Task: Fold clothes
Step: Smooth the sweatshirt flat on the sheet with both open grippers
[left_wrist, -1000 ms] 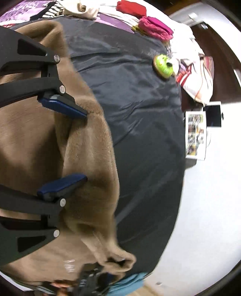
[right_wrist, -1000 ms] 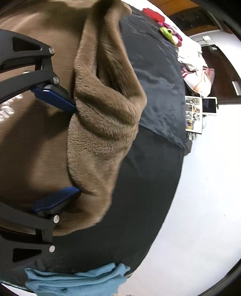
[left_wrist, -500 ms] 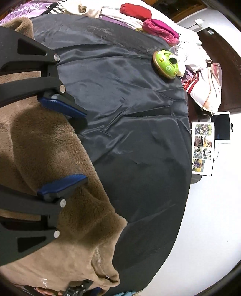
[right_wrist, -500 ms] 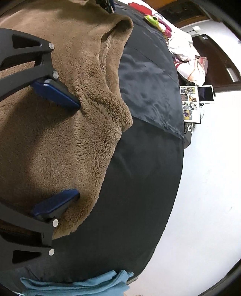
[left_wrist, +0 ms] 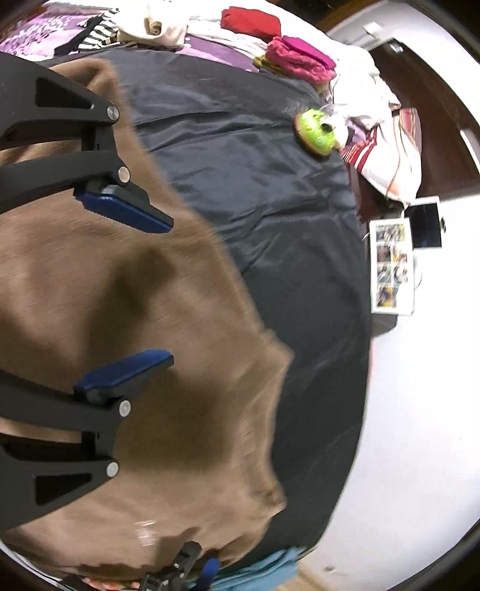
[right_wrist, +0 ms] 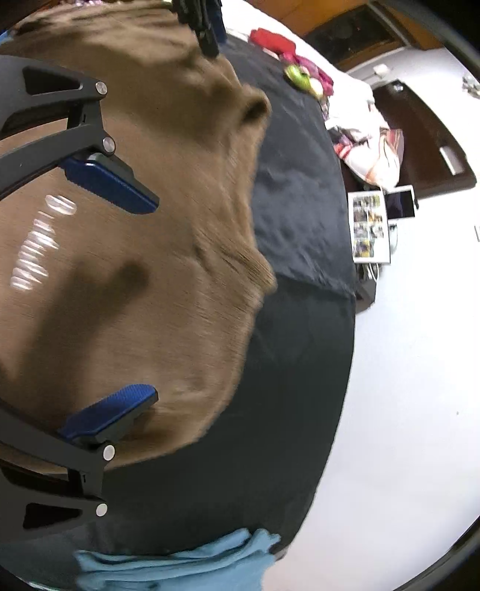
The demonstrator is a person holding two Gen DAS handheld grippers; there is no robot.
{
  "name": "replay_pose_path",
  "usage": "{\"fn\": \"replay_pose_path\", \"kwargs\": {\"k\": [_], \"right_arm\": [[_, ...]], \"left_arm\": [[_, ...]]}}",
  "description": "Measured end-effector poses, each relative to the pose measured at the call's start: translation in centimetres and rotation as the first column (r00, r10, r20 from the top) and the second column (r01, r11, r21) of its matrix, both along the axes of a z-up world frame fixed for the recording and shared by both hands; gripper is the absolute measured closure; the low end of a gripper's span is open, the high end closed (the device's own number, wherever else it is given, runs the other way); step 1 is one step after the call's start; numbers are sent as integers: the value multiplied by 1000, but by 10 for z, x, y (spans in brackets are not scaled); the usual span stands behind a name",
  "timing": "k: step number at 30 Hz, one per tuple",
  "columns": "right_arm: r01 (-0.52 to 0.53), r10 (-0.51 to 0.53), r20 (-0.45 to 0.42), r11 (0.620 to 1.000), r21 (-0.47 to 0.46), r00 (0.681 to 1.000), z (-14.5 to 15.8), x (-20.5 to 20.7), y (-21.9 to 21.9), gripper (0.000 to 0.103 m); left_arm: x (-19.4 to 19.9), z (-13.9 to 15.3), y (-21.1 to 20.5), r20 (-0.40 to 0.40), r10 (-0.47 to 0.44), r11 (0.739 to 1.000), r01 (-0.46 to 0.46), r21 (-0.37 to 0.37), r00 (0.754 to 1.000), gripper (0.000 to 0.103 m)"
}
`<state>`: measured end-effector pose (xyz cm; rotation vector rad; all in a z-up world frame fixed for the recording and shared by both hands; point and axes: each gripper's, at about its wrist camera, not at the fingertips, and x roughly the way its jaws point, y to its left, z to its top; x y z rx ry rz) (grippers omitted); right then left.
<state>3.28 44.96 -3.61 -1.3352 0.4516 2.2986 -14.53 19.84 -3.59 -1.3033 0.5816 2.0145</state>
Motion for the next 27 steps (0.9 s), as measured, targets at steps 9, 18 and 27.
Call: {"fn": "replay_pose_path", "kwargs": {"k": [9, 18, 27], "right_arm": [[-91, 94, 103, 995, -34, 990, -30, 54, -61, 8], [-62, 58, 93, 997, 46, 994, -47, 48, -61, 0], [-83, 82, 83, 996, 12, 993, -41, 53, -55, 0]], "left_arm": [[56, -41, -41, 77, 21, 997, -15, -81, 997, 32], [64, -45, -44, 26, 50, 997, -48, -57, 998, 24], [80, -40, -35, -7, 140, 981, -139, -135, 990, 21]]}}
